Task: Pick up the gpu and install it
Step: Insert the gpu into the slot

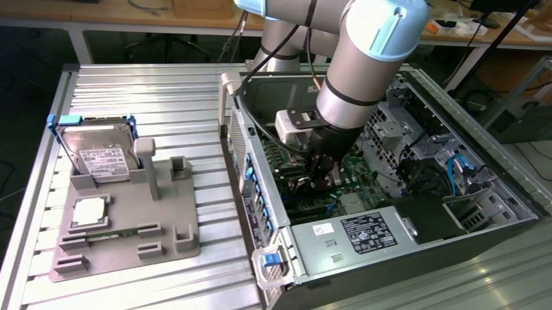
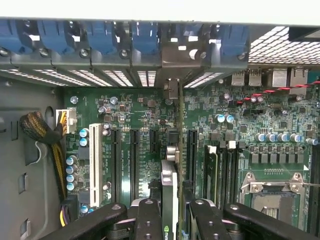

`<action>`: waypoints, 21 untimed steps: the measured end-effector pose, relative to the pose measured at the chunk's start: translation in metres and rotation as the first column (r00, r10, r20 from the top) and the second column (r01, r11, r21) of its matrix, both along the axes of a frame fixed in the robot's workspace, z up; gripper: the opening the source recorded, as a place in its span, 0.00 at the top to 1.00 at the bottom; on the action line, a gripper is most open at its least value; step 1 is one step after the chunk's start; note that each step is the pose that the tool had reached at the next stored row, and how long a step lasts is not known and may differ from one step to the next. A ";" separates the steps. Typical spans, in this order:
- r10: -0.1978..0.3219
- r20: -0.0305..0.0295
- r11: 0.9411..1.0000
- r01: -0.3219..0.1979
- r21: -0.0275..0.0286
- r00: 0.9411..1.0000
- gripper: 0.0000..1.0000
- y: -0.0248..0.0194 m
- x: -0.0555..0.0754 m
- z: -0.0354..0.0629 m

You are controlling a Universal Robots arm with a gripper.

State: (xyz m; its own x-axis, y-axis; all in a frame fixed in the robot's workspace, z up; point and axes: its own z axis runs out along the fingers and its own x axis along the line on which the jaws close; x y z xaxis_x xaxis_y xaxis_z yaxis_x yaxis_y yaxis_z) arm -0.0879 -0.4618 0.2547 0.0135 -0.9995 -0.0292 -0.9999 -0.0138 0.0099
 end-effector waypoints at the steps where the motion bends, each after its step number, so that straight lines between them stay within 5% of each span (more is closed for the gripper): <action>1: 0.000 0.000 1.000 0.000 0.000 1.000 0.73 0.0000 0.000 -0.0001; 21: -0.001 0.000 1.000 0.001 0.000 1.000 0.73 0.0000 0.000 -0.0007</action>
State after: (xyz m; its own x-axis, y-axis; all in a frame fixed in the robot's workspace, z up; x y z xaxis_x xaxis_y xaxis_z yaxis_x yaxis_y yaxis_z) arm -0.0883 -0.4618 0.2539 0.0126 -0.9995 -0.0293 -0.9999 -0.0129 0.0096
